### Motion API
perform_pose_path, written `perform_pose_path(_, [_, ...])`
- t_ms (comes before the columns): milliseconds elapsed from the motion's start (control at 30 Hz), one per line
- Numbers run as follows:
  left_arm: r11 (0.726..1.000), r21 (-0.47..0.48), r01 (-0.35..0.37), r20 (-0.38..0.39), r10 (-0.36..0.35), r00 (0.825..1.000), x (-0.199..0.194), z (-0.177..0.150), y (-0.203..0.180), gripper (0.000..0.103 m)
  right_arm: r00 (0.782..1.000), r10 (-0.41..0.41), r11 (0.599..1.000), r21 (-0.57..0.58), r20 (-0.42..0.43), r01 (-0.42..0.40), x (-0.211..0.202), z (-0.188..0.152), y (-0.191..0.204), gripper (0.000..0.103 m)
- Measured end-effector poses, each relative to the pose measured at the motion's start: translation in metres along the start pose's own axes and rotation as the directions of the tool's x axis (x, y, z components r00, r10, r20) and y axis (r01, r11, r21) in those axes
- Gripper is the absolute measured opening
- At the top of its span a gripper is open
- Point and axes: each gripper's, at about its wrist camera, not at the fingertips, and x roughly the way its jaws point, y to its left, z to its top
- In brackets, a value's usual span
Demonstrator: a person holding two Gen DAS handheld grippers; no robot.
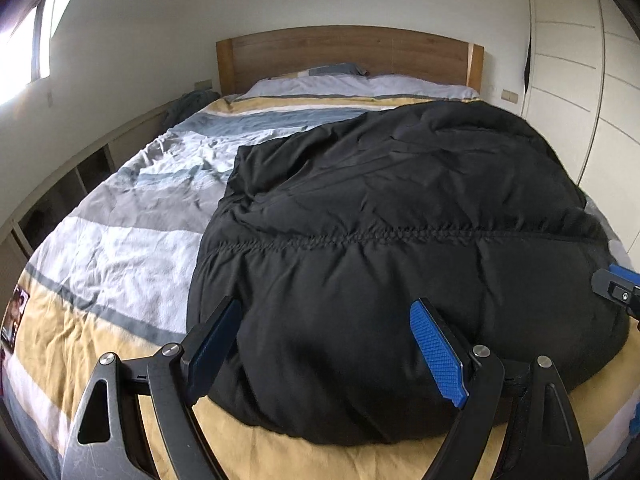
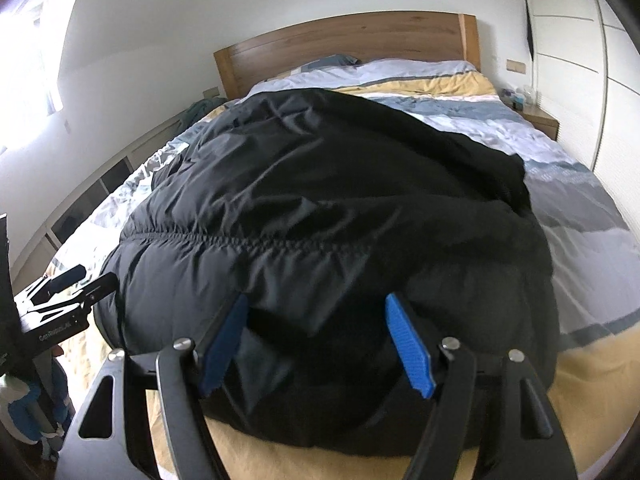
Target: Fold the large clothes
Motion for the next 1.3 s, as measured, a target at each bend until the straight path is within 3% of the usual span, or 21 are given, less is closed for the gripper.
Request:
perform_pose_path(533, [0.997, 0.081, -0.014, 0.028, 0.012, 1.0, 0.049, 0.037, -0.024, 0.086, 1.0, 0.007, 0.997, -0.073, 0.01, -0.007, 0.055, 0.042, 0.006, 0.07])
perform_pose_path(900, [0.984, 0.174, -0.036, -0.011, 0.039, 0.999, 0.107, 0.096, -0.05, 0.086, 0.999, -0.022, 0.997, -0.073, -0.044, 0.019, 0.115, 0.093, -0.009, 0.07])
perform_pose_path(1067, [0.982, 0.188, -0.006, -0.081, 0.022, 0.996, 0.139, 0.126, -0.064, 0.088, 0.995, -0.052, 0.997, -0.057, -0.089, 0.047, 0.144, 0.121, -0.023, 0.07])
perform_pose_path(1300, [0.996, 0.075, 0.044, -0.232, -0.025, 0.973, 0.203, 0.156, -0.057, 0.102, 0.981, -0.055, 0.998, -0.026, -0.184, 0.051, 0.195, 0.156, -0.053, 0.07])
